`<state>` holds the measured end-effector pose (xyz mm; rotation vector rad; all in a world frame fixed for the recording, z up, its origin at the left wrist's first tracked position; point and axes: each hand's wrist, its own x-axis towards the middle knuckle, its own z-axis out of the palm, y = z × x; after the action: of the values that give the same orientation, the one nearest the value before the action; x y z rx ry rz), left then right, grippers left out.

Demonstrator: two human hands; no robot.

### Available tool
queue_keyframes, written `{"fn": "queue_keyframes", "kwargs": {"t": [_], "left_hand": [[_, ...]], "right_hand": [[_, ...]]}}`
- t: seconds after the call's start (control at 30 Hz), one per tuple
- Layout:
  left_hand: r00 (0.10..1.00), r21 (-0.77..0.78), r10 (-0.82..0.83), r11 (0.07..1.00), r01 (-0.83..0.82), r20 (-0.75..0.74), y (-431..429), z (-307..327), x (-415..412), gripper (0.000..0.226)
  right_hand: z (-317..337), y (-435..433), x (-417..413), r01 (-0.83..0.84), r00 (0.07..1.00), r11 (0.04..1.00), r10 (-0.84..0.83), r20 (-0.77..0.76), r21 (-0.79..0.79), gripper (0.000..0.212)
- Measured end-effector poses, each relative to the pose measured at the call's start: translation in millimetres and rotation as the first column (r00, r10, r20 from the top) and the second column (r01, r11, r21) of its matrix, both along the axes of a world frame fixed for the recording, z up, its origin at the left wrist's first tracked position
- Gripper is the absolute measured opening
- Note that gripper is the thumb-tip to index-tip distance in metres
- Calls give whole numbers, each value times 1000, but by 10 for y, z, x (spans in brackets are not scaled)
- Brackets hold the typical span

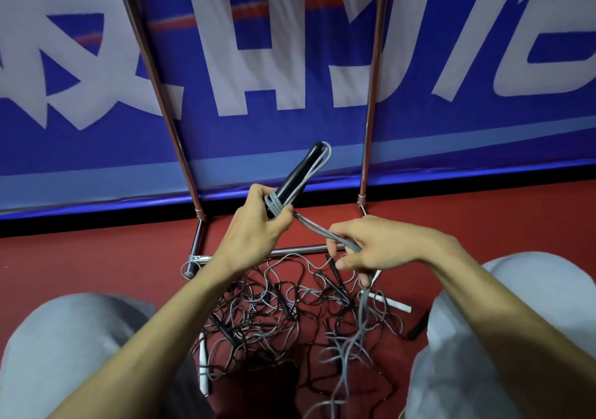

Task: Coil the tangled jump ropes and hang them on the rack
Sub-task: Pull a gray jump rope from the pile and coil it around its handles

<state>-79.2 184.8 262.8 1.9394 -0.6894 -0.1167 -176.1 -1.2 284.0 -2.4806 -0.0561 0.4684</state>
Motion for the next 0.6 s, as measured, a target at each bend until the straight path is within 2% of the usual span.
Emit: {"fn": "queue_keyframes", "kwargs": {"t": [0.07, 0.17, 0.23, 0.33, 0.4, 0.47, 0.53, 0.6], "left_hand": [[996, 121, 1, 993, -13, 93, 12, -41, 39, 21], [991, 221, -49, 975, 21, 124, 33, -72, 100, 25], [983, 309, -112, 949, 62, 146, 51, -92, 135, 28], [970, 423, -186, 900, 105, 154, 65, -123, 141, 33], [956, 515, -240, 848, 123, 166, 47, -128, 84, 39], [933, 609, -303, 783, 127, 195, 14, -137, -17, 41], [903, 642, -381, 746, 175, 197, -17, -151, -117, 31], [877, 622, -453, 737, 266, 161, -33, -152, -179, 22]], "right_hand": [[28, 8, -25, -65, 996, 993, 70, 48, -99, 12], [90, 19, -32, -77, 969, 977, 120, 215, -198, 6], [105, 9, -39, -79, 948, 976, 136, 287, -201, 4], [106, -1, -69, -109, 933, 977, 164, 321, -183, 12], [123, -6, -88, -91, 921, 980, 150, 360, -177, 15], [144, -14, -97, -44, 877, 986, 115, 466, -161, 12], [144, -22, -92, 10, 803, 991, 71, 592, -132, 5], [117, -28, -71, 50, 746, 993, 35, 665, -108, 8]]}}
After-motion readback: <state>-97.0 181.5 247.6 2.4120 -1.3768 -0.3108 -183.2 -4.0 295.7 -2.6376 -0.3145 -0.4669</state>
